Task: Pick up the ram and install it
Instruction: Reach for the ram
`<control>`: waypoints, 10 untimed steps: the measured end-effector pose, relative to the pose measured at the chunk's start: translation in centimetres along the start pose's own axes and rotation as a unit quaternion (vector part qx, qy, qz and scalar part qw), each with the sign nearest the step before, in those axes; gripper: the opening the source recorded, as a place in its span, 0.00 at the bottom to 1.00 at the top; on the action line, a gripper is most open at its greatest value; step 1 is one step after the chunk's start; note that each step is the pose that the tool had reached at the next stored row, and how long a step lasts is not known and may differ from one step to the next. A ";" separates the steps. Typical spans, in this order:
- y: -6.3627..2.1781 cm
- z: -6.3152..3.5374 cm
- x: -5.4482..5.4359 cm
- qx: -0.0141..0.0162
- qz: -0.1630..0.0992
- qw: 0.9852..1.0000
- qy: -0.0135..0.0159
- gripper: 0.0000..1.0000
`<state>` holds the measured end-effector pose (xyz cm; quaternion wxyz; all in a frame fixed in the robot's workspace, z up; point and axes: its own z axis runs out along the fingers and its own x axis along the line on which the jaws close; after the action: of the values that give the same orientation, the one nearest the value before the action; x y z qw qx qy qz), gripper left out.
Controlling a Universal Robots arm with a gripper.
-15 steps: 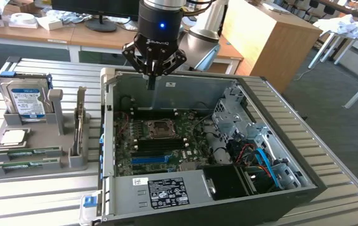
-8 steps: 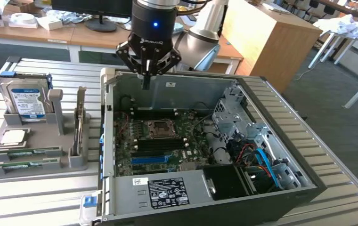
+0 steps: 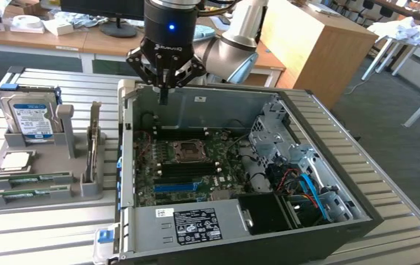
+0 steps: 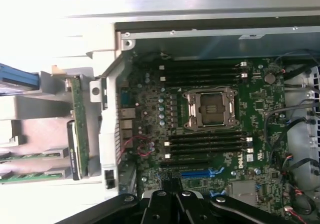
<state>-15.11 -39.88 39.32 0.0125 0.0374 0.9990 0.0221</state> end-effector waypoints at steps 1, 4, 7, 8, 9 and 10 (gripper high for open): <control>-0.02 0.00 0.2 0.000 0.000 1.000 0.000 0.10; -0.07 -0.02 0.9 0.000 0.000 1.000 0.000 0.10; -0.12 -0.04 1.6 0.000 0.000 1.000 0.000 0.10; -0.13 -0.05 1.9 0.000 0.000 1.000 0.000 0.10; -0.15 -0.05 2.1 0.000 0.000 1.000 0.000 0.10; -0.17 -0.05 2.3 0.000 0.000 1.000 0.000 0.10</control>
<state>-17.42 -39.88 39.31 0.0125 0.0374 0.9990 0.0221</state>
